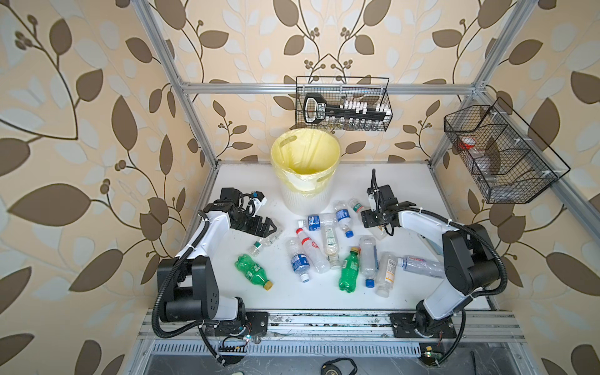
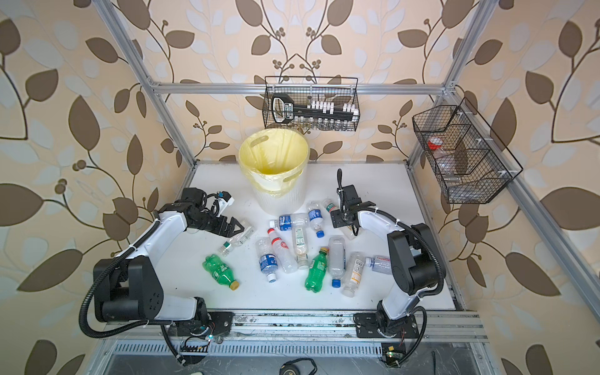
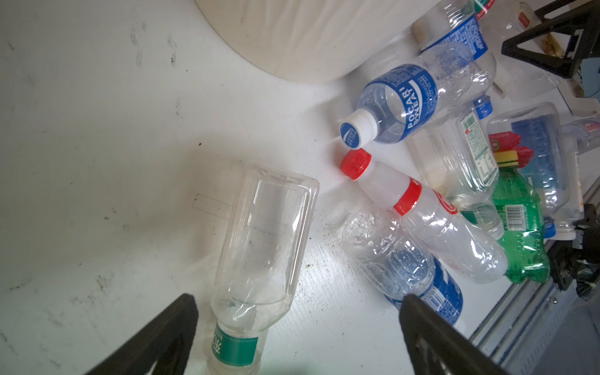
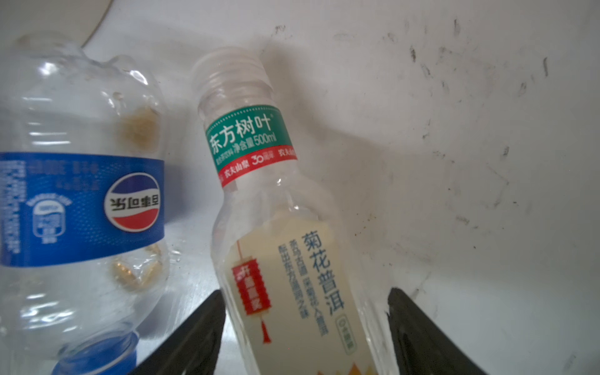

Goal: Throw the plastic bottles in the bin
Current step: Pick up the plastic bottle from the center of the table.

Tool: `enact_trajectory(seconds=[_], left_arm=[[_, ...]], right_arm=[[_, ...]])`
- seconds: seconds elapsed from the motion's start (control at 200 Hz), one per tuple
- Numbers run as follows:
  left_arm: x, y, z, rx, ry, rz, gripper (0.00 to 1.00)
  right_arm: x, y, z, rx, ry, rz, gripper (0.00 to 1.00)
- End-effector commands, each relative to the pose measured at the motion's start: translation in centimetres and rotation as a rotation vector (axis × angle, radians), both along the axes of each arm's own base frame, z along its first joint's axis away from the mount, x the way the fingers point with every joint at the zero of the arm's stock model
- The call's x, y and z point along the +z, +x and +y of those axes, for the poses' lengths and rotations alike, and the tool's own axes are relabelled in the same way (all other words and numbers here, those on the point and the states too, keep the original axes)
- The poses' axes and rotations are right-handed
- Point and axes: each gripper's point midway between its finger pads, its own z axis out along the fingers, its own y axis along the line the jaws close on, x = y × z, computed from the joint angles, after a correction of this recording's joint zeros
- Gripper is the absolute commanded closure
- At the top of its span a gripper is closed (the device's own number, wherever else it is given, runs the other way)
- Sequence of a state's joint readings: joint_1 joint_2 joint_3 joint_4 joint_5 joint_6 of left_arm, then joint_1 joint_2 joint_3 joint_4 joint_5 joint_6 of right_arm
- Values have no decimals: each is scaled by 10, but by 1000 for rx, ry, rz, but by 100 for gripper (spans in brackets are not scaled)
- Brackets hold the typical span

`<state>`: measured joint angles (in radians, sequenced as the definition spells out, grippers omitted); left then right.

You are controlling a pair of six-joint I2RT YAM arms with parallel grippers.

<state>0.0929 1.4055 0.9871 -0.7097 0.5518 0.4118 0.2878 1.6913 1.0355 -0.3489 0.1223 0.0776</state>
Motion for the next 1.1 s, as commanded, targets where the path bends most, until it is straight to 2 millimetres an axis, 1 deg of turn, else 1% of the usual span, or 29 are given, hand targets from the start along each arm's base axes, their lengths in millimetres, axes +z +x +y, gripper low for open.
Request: enact_trajectory(seconds=[0.0, 0.065, 0.13, 0.24, 0.325, 0.415, 0.52, 0.59, 0.69, 0.815, 0.94, 1.015, 1.095], left_arm=[[-4, -1, 4, 11, 5, 14, 1], [-4, -1, 4, 13, 6, 14, 1], [-5, -1, 5, 14, 7, 16, 1], [-6, -1, 5, 14, 6, 22, 1], [-7, 0, 5, 16, 0, 28, 1], [-7, -1, 5, 20, -7, 36, 1], [-6, 0, 6, 25, -20, 36, 1], [-5, 0, 6, 26, -23, 36, 1], [-5, 0, 7, 28, -24, 37, 1], [-4, 0, 7, 31, -26, 38, 1], [-3, 0, 9, 41, -29, 36, 1], [-1, 0, 9, 43, -38, 34, 1], [1, -1, 9, 43, -47, 36, 1]], right_arm=[[-2, 3, 1, 17, -25, 14, 24], [-4, 4, 0, 14, -30, 14, 26], [-4, 5, 0, 15, -31, 13, 31], [-4, 6, 0, 16, -31, 9, 32], [-4, 7, 0, 17, -26, 6, 36], [-5, 7, -3, 9, -19, 8, 44], [-6, 8, -6, -8, -4, 11, 49], [-5, 8, -7, -20, 10, 7, 57], [-1, 8, -11, -51, 31, -19, 57], [14, 9, -14, -89, 83, -68, 58], [37, 9, -14, -115, 118, -132, 58], [48, 6, -16, -130, 133, -164, 58], [58, 0, -19, -156, 151, -201, 61]])
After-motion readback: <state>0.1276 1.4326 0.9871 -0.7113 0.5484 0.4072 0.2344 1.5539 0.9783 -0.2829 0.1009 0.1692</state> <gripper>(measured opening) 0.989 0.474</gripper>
